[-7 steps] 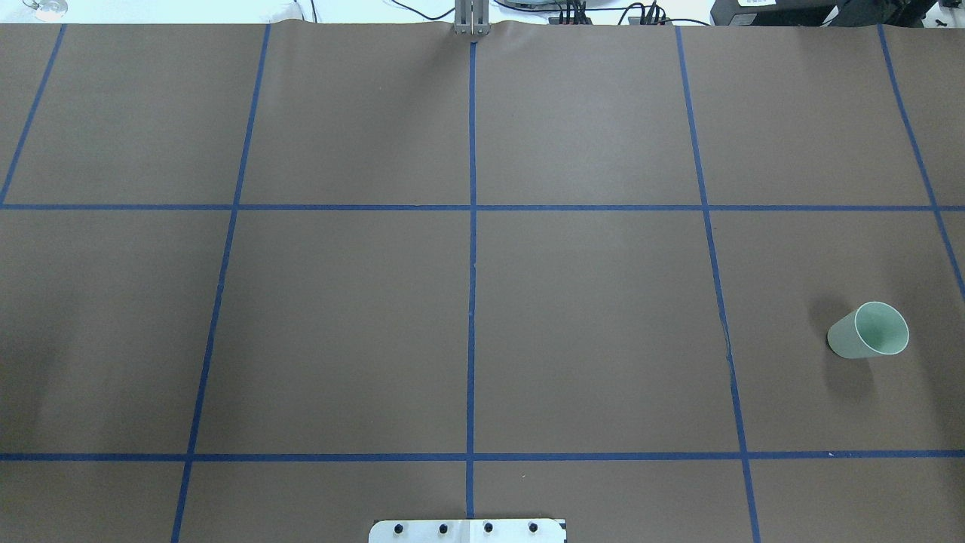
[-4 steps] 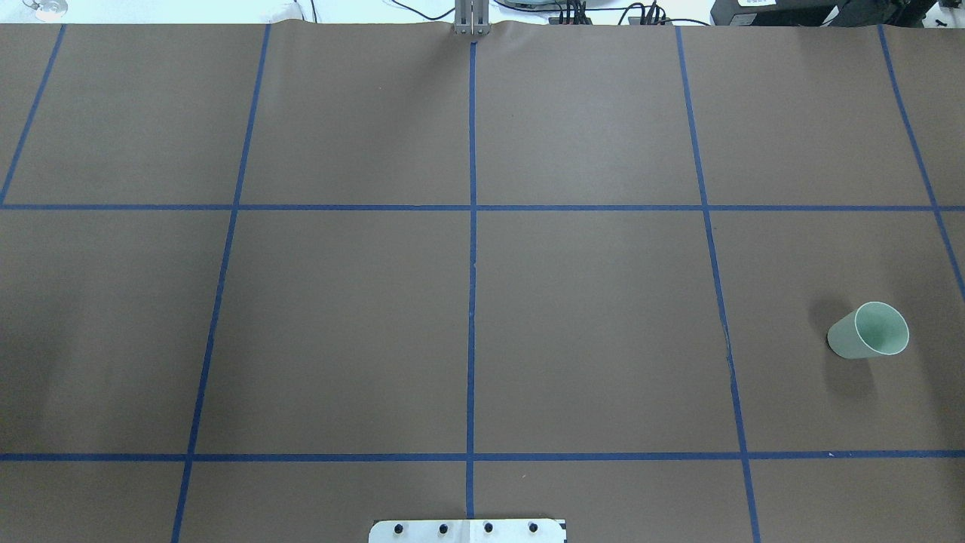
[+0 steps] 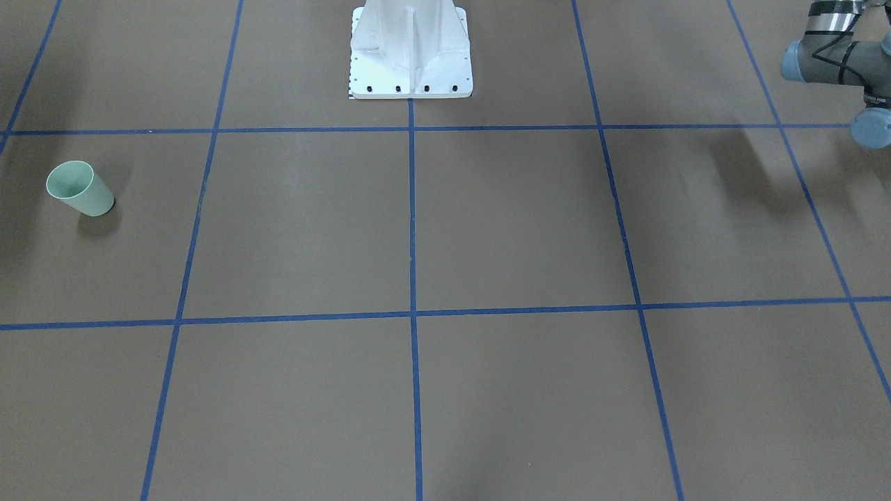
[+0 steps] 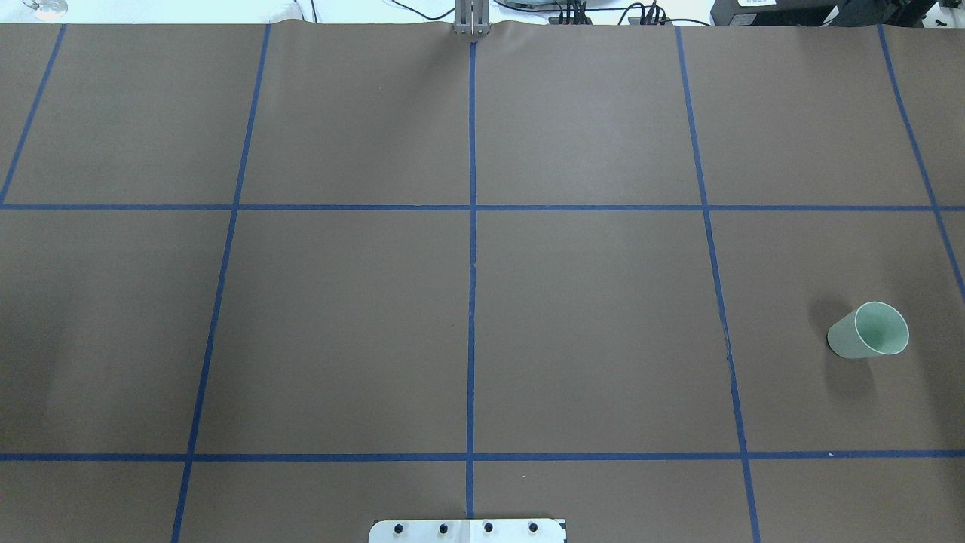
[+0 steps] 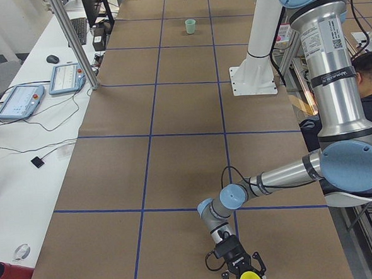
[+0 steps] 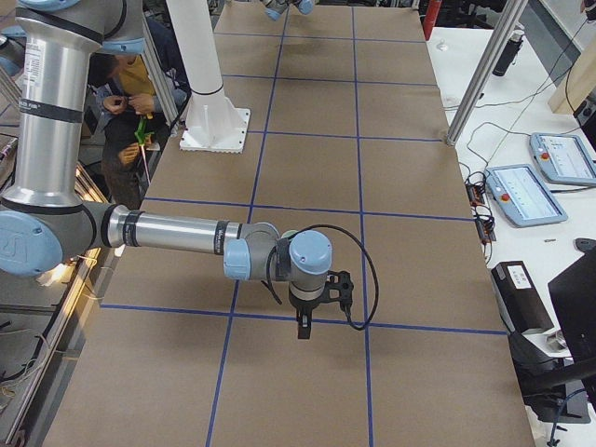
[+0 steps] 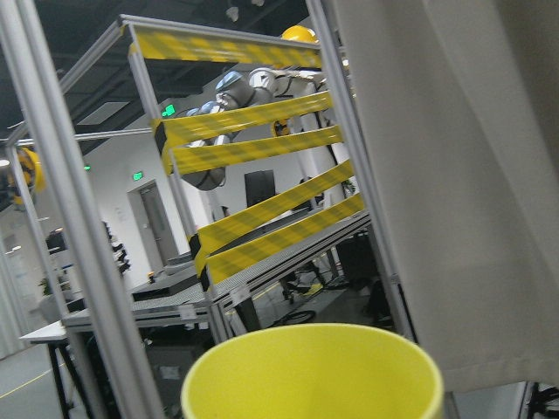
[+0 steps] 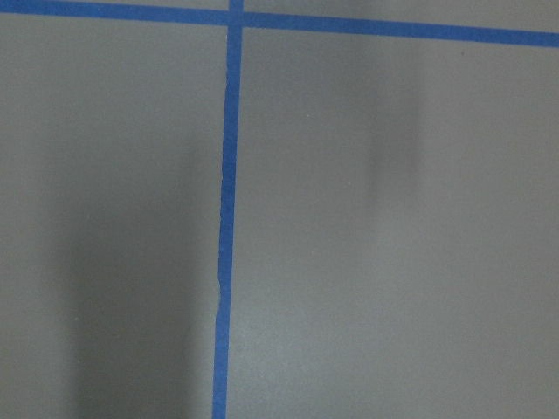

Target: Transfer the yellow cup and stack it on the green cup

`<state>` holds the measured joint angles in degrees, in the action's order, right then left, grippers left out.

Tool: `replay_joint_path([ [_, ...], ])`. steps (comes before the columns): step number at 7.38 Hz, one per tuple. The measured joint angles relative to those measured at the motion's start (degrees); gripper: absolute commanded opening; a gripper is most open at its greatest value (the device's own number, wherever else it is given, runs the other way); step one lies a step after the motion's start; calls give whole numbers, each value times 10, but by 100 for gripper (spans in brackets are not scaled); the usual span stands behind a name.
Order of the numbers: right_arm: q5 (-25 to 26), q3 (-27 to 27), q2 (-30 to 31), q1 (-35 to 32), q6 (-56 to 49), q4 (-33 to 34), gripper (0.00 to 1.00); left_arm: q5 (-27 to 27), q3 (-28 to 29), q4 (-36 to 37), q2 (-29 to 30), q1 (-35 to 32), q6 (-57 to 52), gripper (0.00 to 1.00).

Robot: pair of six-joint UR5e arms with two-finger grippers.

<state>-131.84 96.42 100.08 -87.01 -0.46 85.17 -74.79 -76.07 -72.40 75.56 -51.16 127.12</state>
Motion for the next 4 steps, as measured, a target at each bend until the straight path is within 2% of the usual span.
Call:
replay_joint_path([
  [2,0,1,-16,0,0,-5,100,95,1,-75,11,-2,-37,28],
  [4,0,-1,-20,0,0,-38,100,175,2,-185,13,-9,-113,28],
])
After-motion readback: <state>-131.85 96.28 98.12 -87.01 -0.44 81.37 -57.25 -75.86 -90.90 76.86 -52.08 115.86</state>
